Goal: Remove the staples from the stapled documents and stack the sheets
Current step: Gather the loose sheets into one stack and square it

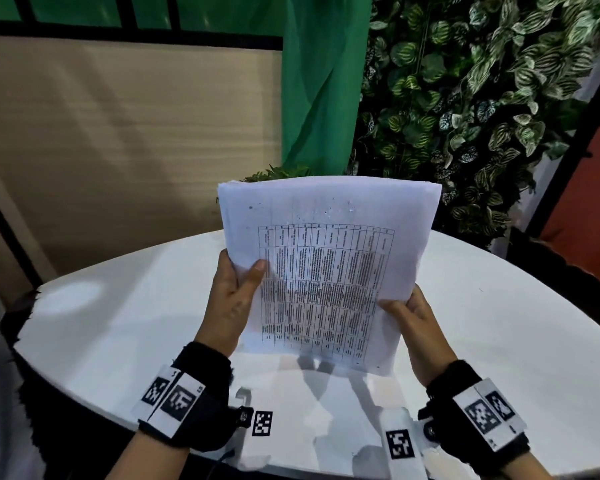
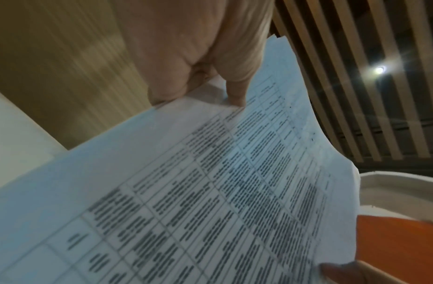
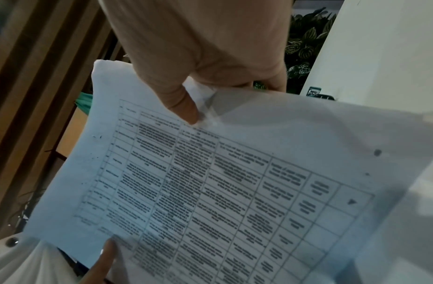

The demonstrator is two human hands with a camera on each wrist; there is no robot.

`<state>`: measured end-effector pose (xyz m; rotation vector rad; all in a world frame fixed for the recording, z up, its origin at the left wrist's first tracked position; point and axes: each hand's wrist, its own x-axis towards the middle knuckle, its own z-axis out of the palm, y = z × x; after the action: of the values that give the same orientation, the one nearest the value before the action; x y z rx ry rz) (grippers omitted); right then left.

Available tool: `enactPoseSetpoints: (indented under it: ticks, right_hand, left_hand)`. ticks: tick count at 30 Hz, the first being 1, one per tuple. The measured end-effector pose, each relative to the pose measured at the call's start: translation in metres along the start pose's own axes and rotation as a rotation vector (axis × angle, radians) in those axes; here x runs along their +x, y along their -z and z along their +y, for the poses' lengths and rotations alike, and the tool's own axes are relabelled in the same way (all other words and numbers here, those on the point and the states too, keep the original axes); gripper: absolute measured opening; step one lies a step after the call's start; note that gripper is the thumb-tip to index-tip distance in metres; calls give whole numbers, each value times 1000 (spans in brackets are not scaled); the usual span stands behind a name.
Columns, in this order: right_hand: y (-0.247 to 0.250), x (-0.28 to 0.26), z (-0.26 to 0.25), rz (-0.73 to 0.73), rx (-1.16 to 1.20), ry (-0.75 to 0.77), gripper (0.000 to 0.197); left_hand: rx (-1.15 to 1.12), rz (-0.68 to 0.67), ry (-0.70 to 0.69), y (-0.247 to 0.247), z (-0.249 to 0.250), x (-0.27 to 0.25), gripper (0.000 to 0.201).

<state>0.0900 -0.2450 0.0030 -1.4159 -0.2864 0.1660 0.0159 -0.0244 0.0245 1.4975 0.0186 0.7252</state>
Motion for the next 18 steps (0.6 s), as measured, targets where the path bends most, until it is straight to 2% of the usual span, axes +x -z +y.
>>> enactPoseSetpoints:
  ticks: [6, 9, 11, 13, 16, 18]
  right_hand:
    - [-4, 0, 2, 26, -36, 19, 37]
    - [-6, 2, -8, 31, -70, 55, 33]
    - [-2, 4, -11, 18, -100, 42, 30]
    - [2, 11, -7, -4, -176, -36, 30]
    - [2, 23, 4, -98, -353, -244, 32]
    - [-1, 27, 12, -157, -521, -379, 9]
  left_hand:
    - [106, 42, 10, 1, -2, 2, 33]
    - [98, 65, 12, 2, 7, 10, 28]
    - [92, 19, 41, 5, 12, 15, 31]
    - [83, -73, 182, 13, 10, 19, 36]
    - [171, -139, 512, 26, -10, 28, 36]
    - [232, -109, 688, 32, -31, 32, 36]
